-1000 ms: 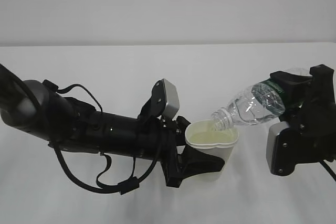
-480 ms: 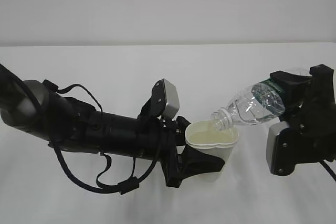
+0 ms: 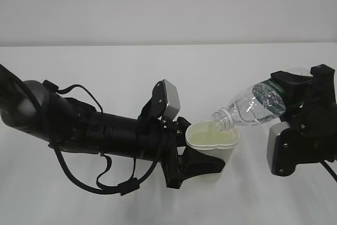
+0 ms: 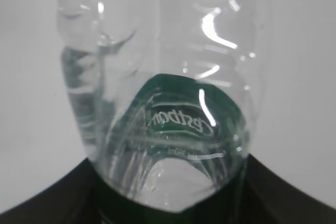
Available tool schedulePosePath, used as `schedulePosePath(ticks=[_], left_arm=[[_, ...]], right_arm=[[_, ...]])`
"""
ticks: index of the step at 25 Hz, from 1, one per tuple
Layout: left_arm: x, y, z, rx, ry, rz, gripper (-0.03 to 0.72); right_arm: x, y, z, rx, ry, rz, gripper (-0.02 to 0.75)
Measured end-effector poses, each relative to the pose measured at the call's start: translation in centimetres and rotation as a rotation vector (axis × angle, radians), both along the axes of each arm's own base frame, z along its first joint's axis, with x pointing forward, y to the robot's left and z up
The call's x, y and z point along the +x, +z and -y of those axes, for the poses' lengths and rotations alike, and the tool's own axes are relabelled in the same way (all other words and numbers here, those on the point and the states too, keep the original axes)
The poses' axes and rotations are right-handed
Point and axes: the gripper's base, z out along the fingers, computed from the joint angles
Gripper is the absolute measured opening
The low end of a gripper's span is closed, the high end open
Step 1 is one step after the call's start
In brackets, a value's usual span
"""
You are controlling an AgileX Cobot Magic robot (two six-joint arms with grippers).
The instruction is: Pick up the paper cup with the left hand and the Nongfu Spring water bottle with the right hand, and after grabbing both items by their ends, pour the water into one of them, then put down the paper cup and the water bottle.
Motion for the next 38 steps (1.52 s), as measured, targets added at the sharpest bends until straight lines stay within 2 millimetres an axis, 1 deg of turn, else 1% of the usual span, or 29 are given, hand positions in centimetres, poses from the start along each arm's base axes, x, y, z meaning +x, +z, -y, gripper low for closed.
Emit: schedulePosePath(ticks=[4,14,23,32,38], left_arm=[[-0.01,0.00,0.00,0.001,-0.001,0.000,0.438],[0.05,0.03,0.00,-0.001,-0.001,0.023,0.438],[0.63,0.27,0.02,-0.030,0.062,0.035,0.438],[0.65,0.53,0.12,-0.074,0.066,0.029,0.438],[0.69,0.55,0.07,-0.076,0.067,0.031,0.438]], right_arm=[[0.00,0.00,0.00,0.009,-0.001,-0.003,0.404],[0.00,0.00,0.00,0.152,-0.024,-0.050,0.405],[0.05,0.04,-0.02,0.361,-0.058,-0.116,0.404],[0.09,0.04,0.11,0.513,-0.096,-0.161,0.404],[0.09,0.04,0.11,0.657,-0.119,-0.207,0.404]])
